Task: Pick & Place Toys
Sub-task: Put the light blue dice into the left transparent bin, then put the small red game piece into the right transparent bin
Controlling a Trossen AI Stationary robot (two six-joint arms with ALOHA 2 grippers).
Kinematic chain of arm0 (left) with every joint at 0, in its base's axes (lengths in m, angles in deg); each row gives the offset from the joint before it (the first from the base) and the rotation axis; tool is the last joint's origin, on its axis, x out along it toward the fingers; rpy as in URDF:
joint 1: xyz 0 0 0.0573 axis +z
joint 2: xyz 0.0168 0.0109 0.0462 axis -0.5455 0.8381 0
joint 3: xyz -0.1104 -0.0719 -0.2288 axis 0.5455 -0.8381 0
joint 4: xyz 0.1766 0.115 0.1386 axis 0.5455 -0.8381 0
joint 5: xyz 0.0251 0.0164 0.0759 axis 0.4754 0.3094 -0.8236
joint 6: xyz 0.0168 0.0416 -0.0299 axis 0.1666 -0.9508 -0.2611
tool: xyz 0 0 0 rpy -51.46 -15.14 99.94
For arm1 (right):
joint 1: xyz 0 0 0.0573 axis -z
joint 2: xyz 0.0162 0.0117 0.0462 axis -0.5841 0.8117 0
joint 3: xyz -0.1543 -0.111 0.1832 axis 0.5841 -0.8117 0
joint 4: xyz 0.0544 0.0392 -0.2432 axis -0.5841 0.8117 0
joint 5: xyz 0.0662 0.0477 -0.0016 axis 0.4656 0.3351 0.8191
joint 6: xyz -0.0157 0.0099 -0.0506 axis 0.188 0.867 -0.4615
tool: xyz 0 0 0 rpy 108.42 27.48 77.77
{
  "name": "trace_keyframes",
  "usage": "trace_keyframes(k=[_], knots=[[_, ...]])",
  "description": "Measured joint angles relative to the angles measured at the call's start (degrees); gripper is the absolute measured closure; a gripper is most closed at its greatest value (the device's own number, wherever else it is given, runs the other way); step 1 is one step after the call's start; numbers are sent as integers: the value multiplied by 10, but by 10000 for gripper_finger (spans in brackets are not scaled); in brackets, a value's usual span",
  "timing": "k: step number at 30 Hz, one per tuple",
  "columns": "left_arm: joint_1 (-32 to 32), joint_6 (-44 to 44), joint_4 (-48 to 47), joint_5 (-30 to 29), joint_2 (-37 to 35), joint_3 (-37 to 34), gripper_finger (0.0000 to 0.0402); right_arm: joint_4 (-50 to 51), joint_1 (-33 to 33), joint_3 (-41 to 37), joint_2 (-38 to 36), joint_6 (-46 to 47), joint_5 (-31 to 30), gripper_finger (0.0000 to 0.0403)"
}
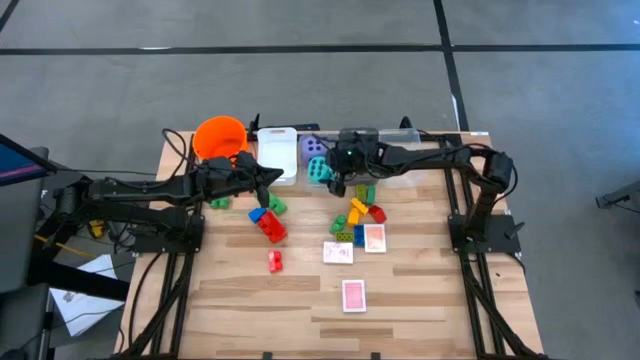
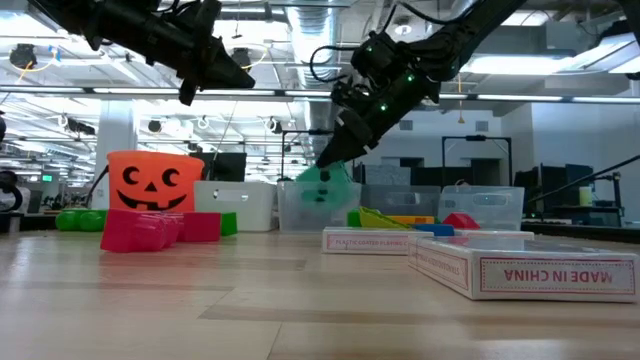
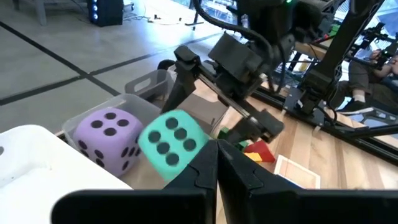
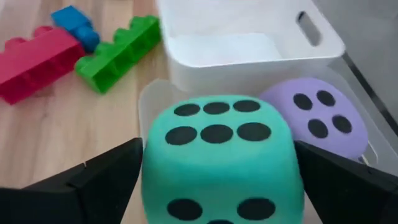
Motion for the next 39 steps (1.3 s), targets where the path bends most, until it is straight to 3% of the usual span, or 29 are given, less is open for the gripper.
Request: trace_keyframes(k=[15, 22, 24, 31, 39], knots=[[0, 0, -17, 0, 0, 0, 402, 44, -12, 76, 0, 10, 0, 3], [0, -2, -25, 0, 0, 0, 402, 155, -60, 78, 0, 47, -9, 3], [0, -1, -25, 0, 0, 0, 402, 194, -89, 78, 0, 60, -52, 3], [-6, 29, -22, -1, 0, 0, 402, 365, -216, 67, -45, 92, -292, 3], [-28, 49, -5, -1, 0, 1, 402, 435, -371, -10, -225, 193, -359, 3]])
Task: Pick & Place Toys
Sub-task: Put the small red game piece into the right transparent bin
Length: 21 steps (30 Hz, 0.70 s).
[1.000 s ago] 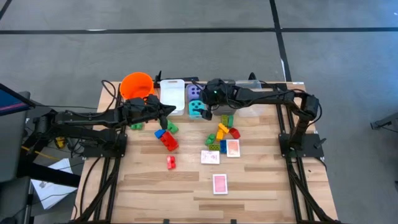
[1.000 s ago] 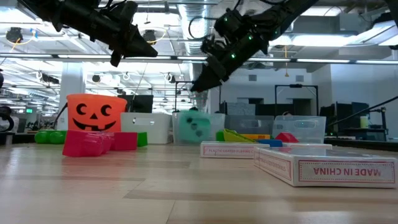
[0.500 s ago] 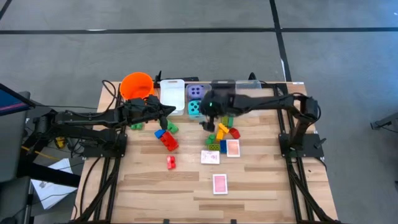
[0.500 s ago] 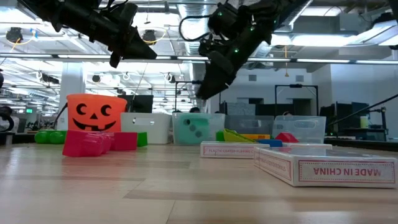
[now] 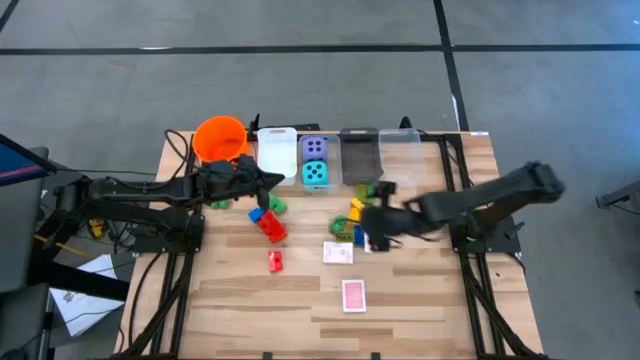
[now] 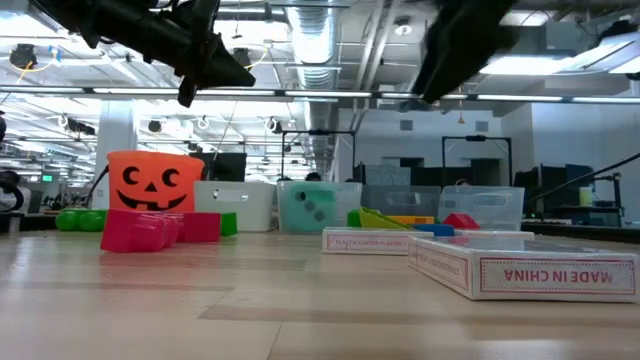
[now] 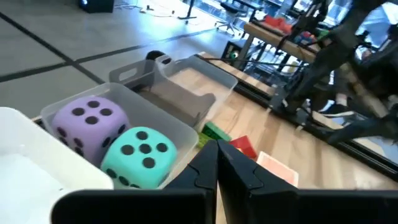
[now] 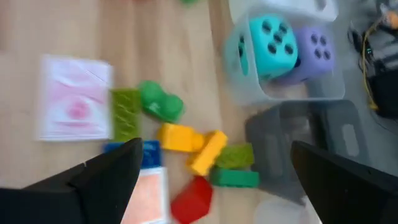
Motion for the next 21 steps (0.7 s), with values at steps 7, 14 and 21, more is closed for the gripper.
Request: trace_keyframes(k=[7, 14, 21], knots=[[-4, -4, 37, 0, 0, 0, 402, -176, -138, -196, -211, 95, -160, 3], [-1, -64, 100, -10, 0, 0, 402, -607, -158, -494, -332, 26, -194, 3], [-1, -125, 123, -12, 0, 0, 402, -769, -105, -630, -336, 46, -194, 3]])
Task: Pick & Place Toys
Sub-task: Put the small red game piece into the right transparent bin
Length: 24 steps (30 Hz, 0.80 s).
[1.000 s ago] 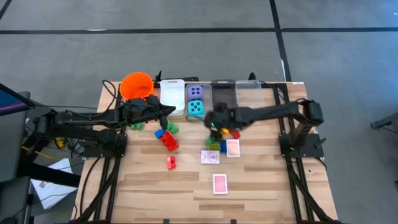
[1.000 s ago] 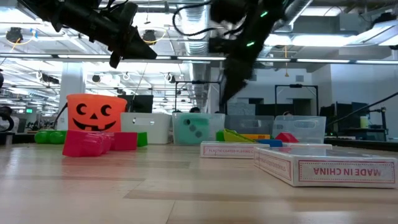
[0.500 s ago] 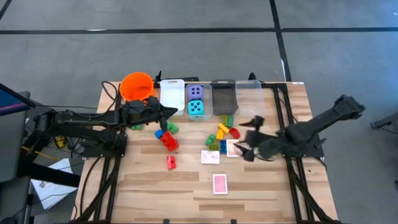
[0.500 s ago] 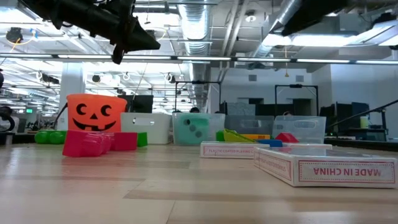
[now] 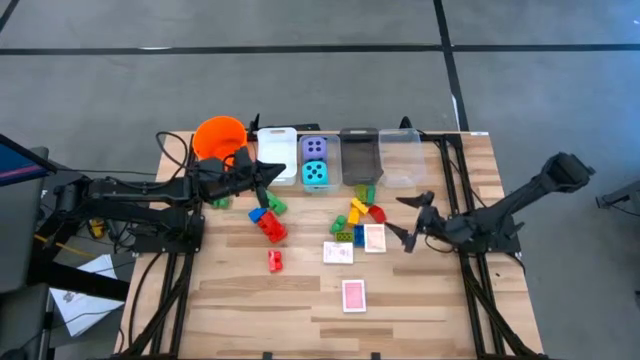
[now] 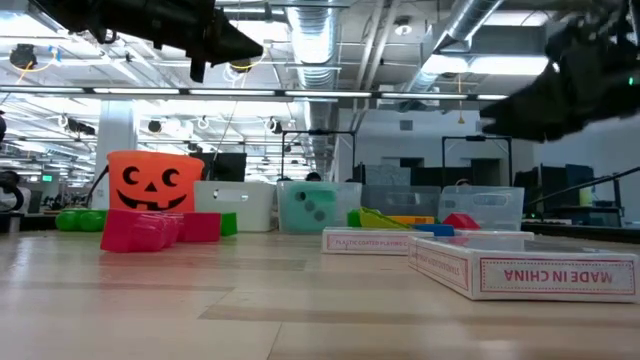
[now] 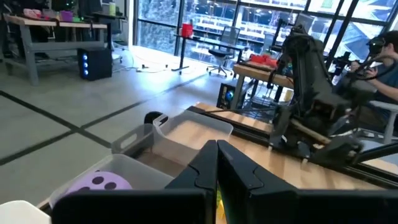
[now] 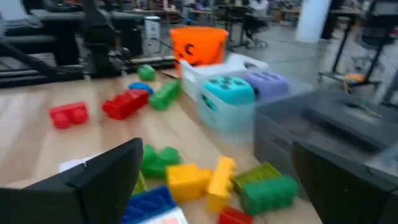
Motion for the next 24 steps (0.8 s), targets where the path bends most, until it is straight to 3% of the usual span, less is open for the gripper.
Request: trace_keyframes(k=[7, 14, 19, 24], knots=[[0, 17, 3, 0, 0, 0, 402, -1, 91, -16, 0, 58, 4, 3], [0, 20, 3, 1, 0, 0, 402, 71, 199, 1, 10, 208, 144, 3], [0, 12, 3, 1, 0, 0, 402, 160, 244, 39, 62, 255, 178, 3], [0, -4, 3, -30, 0, 0, 402, 168, 248, 76, 145, 263, 195, 3]])
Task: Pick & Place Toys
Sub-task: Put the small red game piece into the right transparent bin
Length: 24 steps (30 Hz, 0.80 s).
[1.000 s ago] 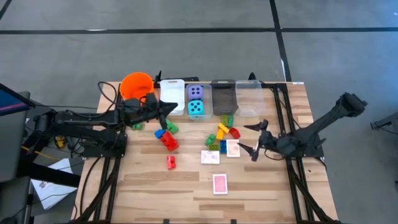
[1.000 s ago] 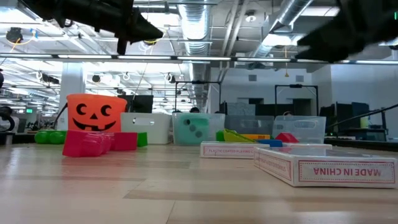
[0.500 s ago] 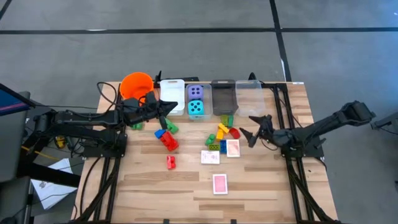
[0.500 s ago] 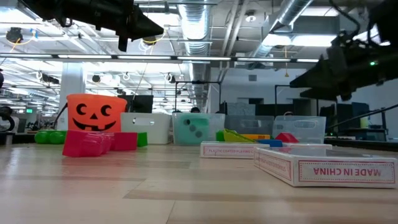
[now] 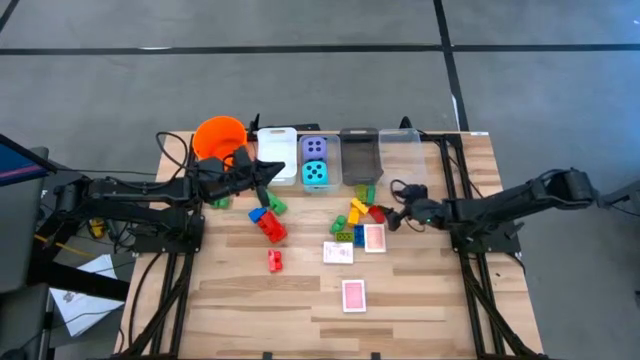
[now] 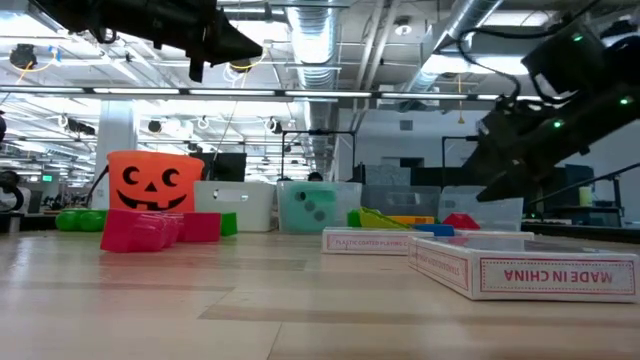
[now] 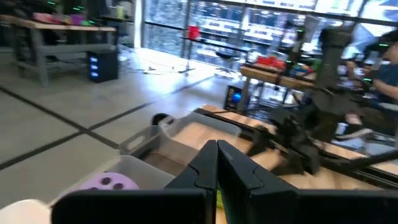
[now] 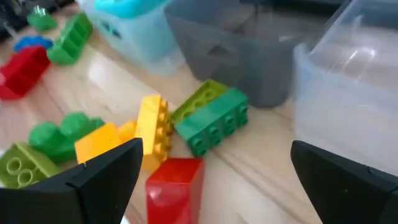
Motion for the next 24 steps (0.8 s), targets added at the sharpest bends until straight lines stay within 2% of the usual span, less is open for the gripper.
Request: trace_keyframes(k=[4, 11, 14, 18, 24], knots=[[7, -1, -1, -47, 0, 0, 402, -1, 0, 35, 80, 9, 14, 3], [13, 1, -58, -49, 0, 0, 402, 0, 0, 103, 230, 24, 59, 3], [13, 4, -86, -49, 0, 0, 402, -2, 0, 131, 280, 23, 60, 3], [12, 15, -100, -49, 1, 0, 402, 13, -5, 160, 318, 21, 51, 3], [12, 21, -106, -48, 1, 0, 402, 35, -15, 167, 308, 21, 57, 11]])
